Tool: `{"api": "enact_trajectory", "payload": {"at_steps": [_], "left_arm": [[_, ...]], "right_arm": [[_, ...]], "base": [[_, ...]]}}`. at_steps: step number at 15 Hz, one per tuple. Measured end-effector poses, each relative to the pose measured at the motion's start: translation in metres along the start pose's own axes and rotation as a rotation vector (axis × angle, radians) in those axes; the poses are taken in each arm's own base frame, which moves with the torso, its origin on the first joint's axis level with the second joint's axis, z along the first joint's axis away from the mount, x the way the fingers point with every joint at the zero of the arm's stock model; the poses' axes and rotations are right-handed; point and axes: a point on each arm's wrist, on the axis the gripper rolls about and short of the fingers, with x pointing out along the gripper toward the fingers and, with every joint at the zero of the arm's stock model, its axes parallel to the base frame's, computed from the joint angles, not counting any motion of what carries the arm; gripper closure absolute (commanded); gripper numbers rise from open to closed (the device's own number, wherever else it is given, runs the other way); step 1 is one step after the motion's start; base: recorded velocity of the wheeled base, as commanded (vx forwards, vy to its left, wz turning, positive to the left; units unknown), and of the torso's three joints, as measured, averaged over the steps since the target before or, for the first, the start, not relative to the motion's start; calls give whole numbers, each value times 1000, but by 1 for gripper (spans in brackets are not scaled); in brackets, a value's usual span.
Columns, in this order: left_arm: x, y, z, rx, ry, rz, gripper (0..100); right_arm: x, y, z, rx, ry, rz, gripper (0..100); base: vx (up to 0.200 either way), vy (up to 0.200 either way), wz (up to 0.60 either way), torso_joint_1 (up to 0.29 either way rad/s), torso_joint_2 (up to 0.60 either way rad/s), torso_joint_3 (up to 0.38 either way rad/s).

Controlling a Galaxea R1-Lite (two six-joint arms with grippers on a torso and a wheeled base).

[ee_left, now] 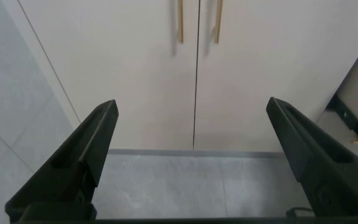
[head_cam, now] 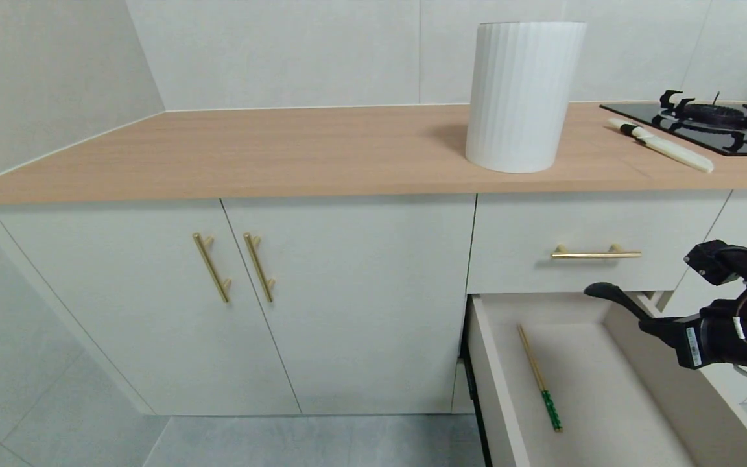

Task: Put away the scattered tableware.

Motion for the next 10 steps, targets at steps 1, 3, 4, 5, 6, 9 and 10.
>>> {"api": "enact_trajectory", "payload": {"at_steps": [1,3,4,5,6,9,10], "left_arm": [[0,0,0,0,0,0,0],[0,0,0,0,0,0,0],[0,0,0,0,0,-1,0],[0,0,0,0,0,-1,0],[0,0,0,0,0,0,0],[0,0,0,0,-1,0,0],[0,0,0,0,-1,0,0]], "right_arm": [[2,0,-1,2,10,1,100],[7,-1,-3,5,24,3,100],[9,-1,-4,6,31,5,100],[10,-1,-5,6,38,7,100],[11,-1,-5,6,42,7,100],[17,-2,-6,10,53,9,100],[23,-3,-8,14,63,8,100]], "base": [[0,0,0,-46,261,207],[0,0,0,-32,119,75],[0,0,0,0,0,0],[0,0,0,0,0,0],[0,0,0,0,0,0],[0,0,0,0,0,0],[0,0,0,0,0,0]]}}
